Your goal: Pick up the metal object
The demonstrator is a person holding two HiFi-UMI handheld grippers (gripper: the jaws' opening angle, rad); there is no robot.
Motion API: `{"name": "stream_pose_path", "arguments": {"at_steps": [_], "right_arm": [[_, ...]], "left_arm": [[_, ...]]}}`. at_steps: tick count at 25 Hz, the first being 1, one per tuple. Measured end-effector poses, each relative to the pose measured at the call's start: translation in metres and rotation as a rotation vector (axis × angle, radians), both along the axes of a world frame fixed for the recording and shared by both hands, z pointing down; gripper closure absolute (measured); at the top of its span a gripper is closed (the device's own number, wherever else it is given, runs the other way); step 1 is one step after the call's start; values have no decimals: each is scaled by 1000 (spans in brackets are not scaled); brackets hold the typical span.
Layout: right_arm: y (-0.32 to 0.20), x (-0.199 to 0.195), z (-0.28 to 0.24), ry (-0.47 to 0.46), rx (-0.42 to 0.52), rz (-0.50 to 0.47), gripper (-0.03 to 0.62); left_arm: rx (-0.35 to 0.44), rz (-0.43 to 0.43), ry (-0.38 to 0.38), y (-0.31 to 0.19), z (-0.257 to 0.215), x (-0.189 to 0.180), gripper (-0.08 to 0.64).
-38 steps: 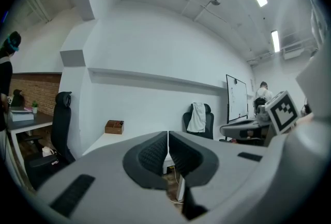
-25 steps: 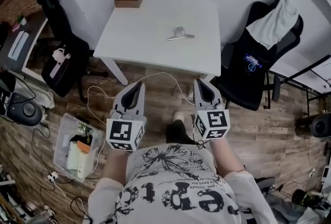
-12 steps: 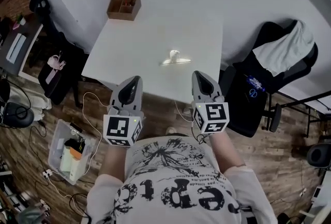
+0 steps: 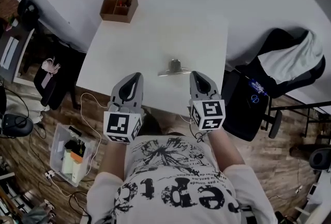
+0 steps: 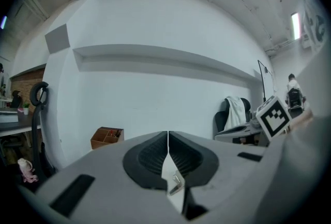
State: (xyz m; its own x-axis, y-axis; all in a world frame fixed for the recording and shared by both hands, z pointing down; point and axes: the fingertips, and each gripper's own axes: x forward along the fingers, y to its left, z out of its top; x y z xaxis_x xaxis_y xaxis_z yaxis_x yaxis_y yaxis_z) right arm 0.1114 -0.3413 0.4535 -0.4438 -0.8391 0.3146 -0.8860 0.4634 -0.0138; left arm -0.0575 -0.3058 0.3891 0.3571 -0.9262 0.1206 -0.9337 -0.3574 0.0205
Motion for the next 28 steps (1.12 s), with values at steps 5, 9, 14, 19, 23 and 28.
{"name": "stream_pose_path", "arguments": {"at_steps": [5, 9, 14, 19, 23, 28], "right_arm": [[-30, -13, 21, 15, -67, 46, 598], [-52, -24, 48, 30, -143, 69, 598], [-65, -35, 91, 71, -265, 80, 586], [-72, -43, 151, 114, -411, 94, 412], [-80, -46, 184, 153, -474, 128, 332], [-93, -50, 209, 168, -537, 160, 298]], "left_arm": [[-7, 87, 0, -41, 6, -12, 548], [-14, 128, 20, -74, 15, -25, 548], [-32, 170, 23, -95, 31, -31, 548], [-83, 183, 20, -100, 55, -38, 548], [-125, 167, 15, -106, 75, -53, 548], [-147, 161, -10, -111, 96, -66, 548]]}}
